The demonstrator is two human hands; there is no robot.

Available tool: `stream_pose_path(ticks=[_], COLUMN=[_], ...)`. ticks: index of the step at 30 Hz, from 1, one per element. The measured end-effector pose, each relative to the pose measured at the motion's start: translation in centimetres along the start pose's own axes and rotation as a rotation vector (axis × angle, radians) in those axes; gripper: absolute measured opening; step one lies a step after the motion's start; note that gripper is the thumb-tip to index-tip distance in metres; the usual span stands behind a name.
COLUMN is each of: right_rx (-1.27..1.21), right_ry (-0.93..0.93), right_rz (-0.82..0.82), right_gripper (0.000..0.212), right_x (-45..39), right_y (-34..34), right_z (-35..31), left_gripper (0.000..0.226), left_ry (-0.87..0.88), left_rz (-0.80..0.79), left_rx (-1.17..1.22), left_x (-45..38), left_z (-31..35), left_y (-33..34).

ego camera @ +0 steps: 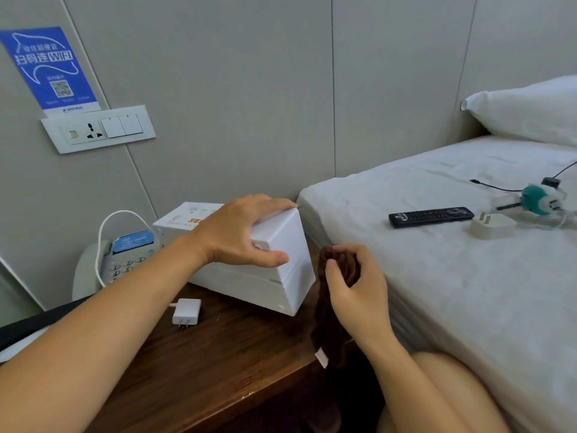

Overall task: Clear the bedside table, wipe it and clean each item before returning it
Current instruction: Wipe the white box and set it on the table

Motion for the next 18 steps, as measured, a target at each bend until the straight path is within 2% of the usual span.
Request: stream_pose_path(ticks=[3, 5, 7, 9, 13, 15, 18], right_rx=[0.033, 0.115, 0.193, 0.21, 0.27, 0.253, 0.227], right_ry=[-0.14, -0.224, -0.235, -0.231, -0.415, -0.418, -0.331], right_rz=[0.041, -0.026, -0.131, -0.155, -0.23, -0.268, -0.156], right_gripper=[0.023, 0.025, 0.026, 0.027, 0.027, 0.022, 0.017], right_x=[0.5, 0.6, 0.4, 0.6, 1.8, 0.8, -3.4], right_y=[-0.3, 0.6, 2.2, 3.4, 4.4, 4.5, 4.5], right_z=[-0.9, -1.4, -1.6, -1.9, -3.5, -3.8, -3.6], left_gripper=[0.079, 0.077, 0.079, 0.081, 0.081, 0.082, 0.082], left_ry=[-0.003, 0.005, 0.018, 0.031, 0.048, 0.046, 0.054], left_rz=[0.111, 0.189, 0.27, 0.335, 0.378, 0.389, 0.414], left_rx=[0.068, 0.102, 0.149, 0.186, 0.226, 0.232, 0.234], left_x=[1.4, 2.4, 3.1, 3.7, 4.5, 4.7, 5.0], left_z=[-1.0, -1.3, -1.4, -1.4, -1.9, -2.1, -1.8], left_y=[-1.6, -2.4, -3.2, -3.8, -4.4, -4.4, -4.1])
Point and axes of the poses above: each hand's wrist, its own x-axis away from the middle knuckle, its own y-axis out of the palm, z = x × y, the point moved 3 cm from there along -x, towards the middle knuckle, and after that the axes turned 9 degrees about -y, right-handed, at the moved point
